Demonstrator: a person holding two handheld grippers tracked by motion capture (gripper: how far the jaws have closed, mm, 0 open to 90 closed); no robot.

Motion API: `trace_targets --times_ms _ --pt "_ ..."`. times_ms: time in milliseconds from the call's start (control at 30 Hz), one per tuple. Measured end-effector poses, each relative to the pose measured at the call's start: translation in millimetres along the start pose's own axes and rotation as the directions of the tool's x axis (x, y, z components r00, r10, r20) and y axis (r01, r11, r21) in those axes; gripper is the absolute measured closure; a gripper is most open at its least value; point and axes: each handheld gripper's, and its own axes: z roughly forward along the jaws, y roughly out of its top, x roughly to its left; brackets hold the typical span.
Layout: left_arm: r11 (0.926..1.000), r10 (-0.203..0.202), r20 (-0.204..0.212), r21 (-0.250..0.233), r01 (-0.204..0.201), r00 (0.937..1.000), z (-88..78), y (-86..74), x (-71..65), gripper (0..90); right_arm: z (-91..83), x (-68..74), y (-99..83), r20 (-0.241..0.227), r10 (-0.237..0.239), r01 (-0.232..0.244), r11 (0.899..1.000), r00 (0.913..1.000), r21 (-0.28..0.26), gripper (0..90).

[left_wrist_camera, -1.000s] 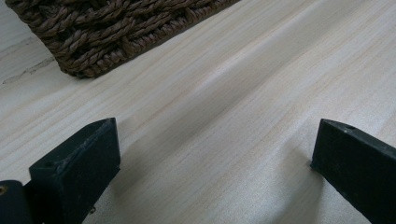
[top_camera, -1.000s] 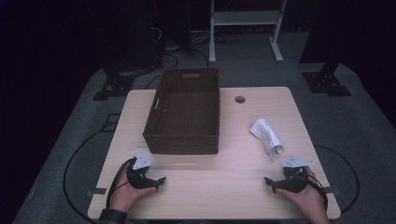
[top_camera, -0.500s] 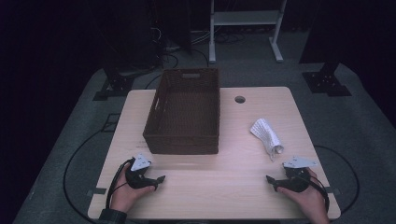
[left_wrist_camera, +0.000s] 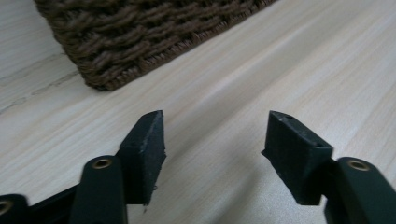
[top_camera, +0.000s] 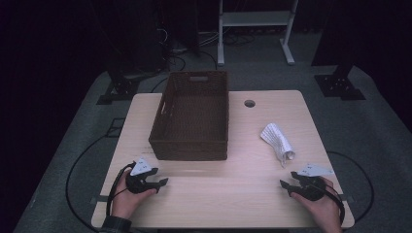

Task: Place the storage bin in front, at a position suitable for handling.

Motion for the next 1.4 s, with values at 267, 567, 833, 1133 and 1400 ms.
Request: trace_targets --times_ms 267,567,833,1133,1400 --pt "0.9994 -0.023 -0.029 -0.025 0.022 0.9993 -11.0 4.2 7.6 45.5 -4.8 3.0 6.6 -0.032 -0.008 0.007 0.999 0.9995 -0.041 46.1" --pt "0.9990 -0.032 -0.023 -0.032 0.031 0.9992 -18.2 13.0 13.1 47.3 -1.7 9.2 21.6 -0.060 -0.018 0.014 0.998 0.9980 -0.065 46.1" --pt "0.9975 -0.045 -0.035 -0.056 0.043 0.9984 -24.1 18.2 22.2 44.6 7.2 14.7 40.2 -0.087 -0.047 0.039 0.996 0.9951 -0.085 45.6" --pt "0.9968 -0.049 -0.046 -0.066 0.046 0.9977 -27.0 23.8 31.1 44.5 16.3 19.1 58.4 -0.115 -0.068 0.056 0.993 0.9910 -0.102 47.5" --pt "0.9937 -0.068 -0.069 -0.094 0.061 0.9953 -29.4 30.7 45.8 48.1 28.6 21.3 76.4 -0.145 -0.086 0.071 0.992 0.9858 -0.105 56.6"
